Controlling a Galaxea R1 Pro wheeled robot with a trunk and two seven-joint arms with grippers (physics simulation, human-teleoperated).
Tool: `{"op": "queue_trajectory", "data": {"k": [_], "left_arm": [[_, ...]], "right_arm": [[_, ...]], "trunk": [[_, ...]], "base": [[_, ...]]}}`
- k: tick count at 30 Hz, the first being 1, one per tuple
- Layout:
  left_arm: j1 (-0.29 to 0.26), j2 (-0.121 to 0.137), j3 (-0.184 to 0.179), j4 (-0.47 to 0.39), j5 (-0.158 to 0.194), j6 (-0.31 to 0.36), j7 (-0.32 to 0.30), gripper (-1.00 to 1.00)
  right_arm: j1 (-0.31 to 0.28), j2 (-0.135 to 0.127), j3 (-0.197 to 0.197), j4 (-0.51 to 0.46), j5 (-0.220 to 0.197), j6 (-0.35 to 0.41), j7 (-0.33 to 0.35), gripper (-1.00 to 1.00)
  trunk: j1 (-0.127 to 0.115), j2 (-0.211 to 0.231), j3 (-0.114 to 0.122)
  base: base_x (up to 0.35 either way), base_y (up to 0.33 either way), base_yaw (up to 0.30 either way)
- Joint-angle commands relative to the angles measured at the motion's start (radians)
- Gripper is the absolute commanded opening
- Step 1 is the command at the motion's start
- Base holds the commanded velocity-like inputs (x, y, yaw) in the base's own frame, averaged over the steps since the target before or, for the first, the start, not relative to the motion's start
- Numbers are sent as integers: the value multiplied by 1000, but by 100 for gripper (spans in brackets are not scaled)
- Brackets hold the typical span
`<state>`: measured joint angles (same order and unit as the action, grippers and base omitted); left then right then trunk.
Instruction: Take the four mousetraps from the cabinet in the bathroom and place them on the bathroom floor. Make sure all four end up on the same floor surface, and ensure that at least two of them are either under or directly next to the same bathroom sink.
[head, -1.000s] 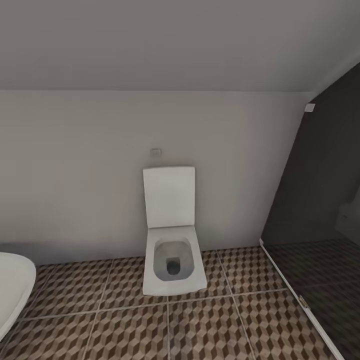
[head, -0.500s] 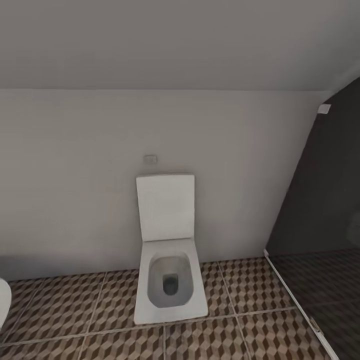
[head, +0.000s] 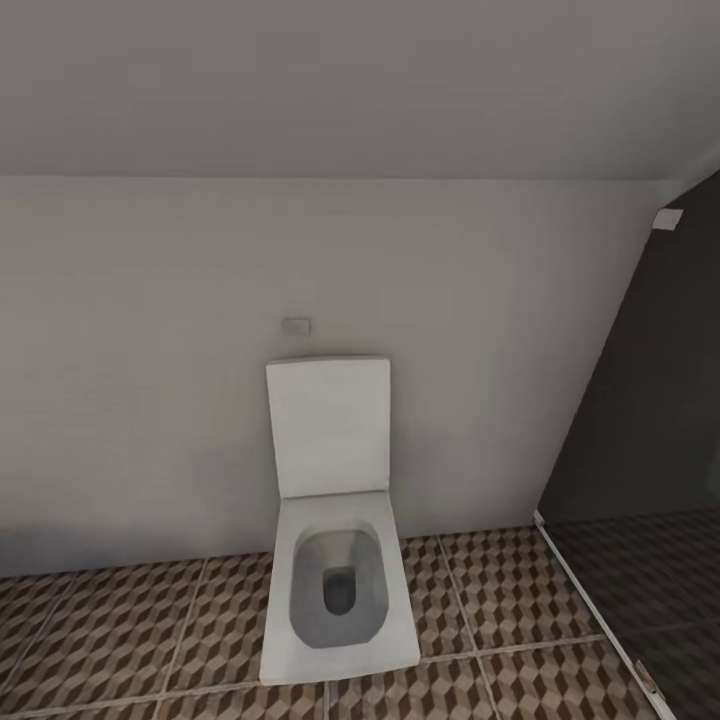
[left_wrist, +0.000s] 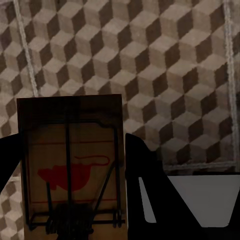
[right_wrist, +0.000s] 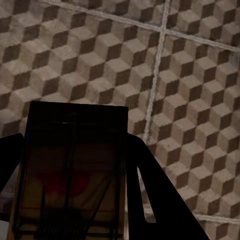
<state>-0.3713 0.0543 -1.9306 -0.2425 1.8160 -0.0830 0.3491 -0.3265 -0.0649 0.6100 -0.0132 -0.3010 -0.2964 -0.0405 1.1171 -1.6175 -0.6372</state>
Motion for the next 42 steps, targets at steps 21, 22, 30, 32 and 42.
{"op": "queue_trajectory", "data": {"k": [21, 22, 30, 32, 42], "left_arm": [[-281, 24, -5, 296, 342, 320, 38, -100], [-304, 28, -5, 297, 342, 340, 41, -100], [-423, 30, -7, 296, 341, 374, 45, -100], [-438, 28, -7, 296, 341, 375, 45, -100], [-449, 27, -10, 294, 339, 371, 39, -100]], "right_arm": [[-436, -5, -68, -11, -81, 507, -368, -100], [-449, -4, -68, -11, -80, 513, -370, -100], [-529, 0, -67, -29, -78, 521, -363, -100], [-550, 0, -67, -50, -79, 521, -361, -100], [-578, 48, -65, -59, -81, 523, -358, -100]], "trunk": [[0, 0, -1], [0, 0, -1], [0, 0, -1], [0, 0, -1], [0, 0, -1]], "base": [[0, 0, 0], [0, 0, 0], [0, 0, 0], [0, 0, 0], [0, 0, 0]]}}
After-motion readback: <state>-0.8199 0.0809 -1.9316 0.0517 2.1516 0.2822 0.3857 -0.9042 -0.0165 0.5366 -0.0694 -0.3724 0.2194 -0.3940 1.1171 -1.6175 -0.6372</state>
